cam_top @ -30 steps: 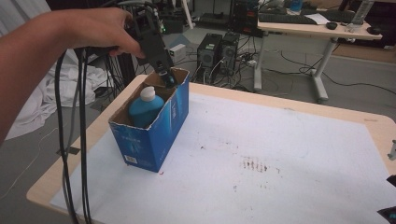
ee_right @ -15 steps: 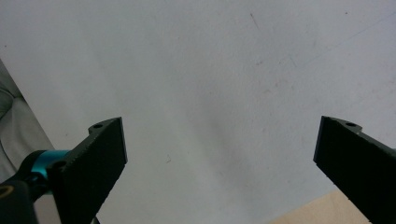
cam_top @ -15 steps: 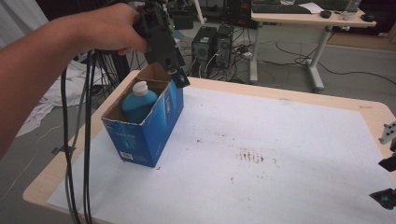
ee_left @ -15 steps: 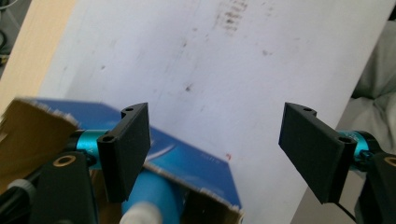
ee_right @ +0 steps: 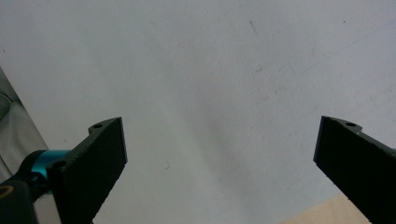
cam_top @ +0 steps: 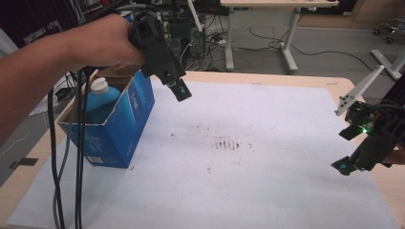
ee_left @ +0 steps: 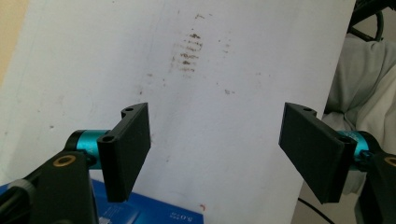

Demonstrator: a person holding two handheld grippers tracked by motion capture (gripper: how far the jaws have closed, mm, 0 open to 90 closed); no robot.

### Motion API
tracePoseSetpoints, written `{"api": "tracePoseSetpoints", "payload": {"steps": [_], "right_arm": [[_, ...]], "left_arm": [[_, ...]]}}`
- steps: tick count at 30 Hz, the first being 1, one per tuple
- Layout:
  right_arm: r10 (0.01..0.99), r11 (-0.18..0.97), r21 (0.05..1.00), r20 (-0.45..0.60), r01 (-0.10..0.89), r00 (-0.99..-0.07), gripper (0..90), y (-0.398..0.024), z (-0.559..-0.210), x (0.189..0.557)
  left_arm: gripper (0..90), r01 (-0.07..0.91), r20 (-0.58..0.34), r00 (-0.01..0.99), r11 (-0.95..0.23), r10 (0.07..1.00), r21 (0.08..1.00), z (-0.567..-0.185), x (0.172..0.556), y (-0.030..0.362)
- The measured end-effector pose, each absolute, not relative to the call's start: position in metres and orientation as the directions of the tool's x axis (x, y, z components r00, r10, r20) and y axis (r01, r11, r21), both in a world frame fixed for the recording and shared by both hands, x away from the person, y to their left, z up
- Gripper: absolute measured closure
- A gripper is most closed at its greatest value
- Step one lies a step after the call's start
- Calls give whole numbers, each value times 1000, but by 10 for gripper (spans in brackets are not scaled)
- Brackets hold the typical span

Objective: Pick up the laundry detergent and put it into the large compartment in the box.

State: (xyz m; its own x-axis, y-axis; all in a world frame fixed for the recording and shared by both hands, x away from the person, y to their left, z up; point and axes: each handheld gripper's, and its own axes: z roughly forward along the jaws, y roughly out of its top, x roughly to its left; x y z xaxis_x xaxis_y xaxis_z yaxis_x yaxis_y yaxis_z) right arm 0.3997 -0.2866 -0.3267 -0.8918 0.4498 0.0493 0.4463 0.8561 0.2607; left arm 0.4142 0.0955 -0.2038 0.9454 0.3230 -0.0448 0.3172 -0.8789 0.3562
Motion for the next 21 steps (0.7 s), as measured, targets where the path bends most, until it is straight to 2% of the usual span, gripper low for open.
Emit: {"api": "tracePoseSetpoints", "payload": {"steps": [2,4,6,9,16,21], "right_arm": [[447,857,262,48,444,-893,17,-286,-327,400],[446,857,264,48,442,-894,17,-286,-327,400],[445,857,265,49,441,-894,17,-287,-328,400],[449,855,263,53,447,-892,17,-287,-329,400],[443,857,266,57,441,-895,17,-287,-330,399],[437,859,271,57,435,-898,17,-286,-331,398]], "left_arm": [[85,315,-26,945,-887,326,339,-208,414,88],[79,299,-18,950,-890,312,344,-211,415,82],[16,294,-5,950,-893,311,340,-215,415,77],[16,289,18,950,-898,313,331,-221,415,71],[17,273,-6,958,-909,286,315,-235,415,58],[17,310,21,943,-901,332,303,-248,417,49]]}}
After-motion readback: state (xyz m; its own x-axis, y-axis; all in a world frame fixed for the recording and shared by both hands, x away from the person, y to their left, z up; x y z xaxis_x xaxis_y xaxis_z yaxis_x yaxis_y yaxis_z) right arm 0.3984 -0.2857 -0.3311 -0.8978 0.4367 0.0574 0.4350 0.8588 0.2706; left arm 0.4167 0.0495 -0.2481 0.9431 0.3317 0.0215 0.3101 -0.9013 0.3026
